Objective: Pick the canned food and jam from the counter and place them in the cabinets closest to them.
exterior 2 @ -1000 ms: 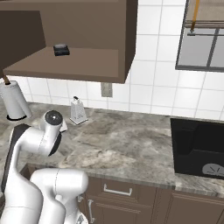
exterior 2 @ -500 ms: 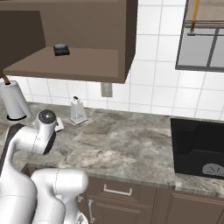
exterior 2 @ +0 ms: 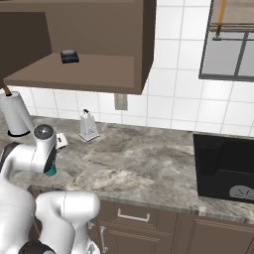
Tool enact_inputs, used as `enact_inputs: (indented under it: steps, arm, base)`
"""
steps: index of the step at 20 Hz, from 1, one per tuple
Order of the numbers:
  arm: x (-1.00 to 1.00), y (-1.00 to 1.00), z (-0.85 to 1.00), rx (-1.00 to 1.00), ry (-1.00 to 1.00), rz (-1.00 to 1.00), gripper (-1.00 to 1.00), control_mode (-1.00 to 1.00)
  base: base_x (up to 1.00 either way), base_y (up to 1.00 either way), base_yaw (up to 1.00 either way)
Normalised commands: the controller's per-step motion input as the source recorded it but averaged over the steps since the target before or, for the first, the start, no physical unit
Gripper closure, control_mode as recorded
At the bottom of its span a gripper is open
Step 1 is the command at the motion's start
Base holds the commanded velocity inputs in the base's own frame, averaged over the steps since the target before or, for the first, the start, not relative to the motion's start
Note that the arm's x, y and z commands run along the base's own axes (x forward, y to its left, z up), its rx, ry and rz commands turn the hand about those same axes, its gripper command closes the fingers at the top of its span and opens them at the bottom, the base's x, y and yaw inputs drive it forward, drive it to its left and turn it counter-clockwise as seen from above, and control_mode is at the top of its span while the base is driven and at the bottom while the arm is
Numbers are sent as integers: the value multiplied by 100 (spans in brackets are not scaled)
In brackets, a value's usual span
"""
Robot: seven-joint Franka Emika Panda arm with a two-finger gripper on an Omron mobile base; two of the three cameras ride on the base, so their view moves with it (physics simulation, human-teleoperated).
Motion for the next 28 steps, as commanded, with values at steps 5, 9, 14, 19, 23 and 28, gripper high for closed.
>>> enact_inputs:
  steps: [5, 9, 14, 19, 23, 28]
  arm:
    - [13, 10, -14, -7, 0, -2, -100, -100]
    - [11, 8, -12, -5, 0, -2, -100, -100]
    - [12, 6, -12, -4, 0, -2, -100, -100]
    - [14, 6, -17, -4, 0, -2, -100, -100]
    - [12, 6, -22, -5, 0, -1, -100, -100]
    - [8, 4, -25, -5, 0, -1, -100, -100]
  base:
    - [0, 0, 0]
    - [0, 0, 0]
    - [0, 0, 0]
    - [0, 0, 0]
    - [0, 0, 0]
    - [0, 0, 0]
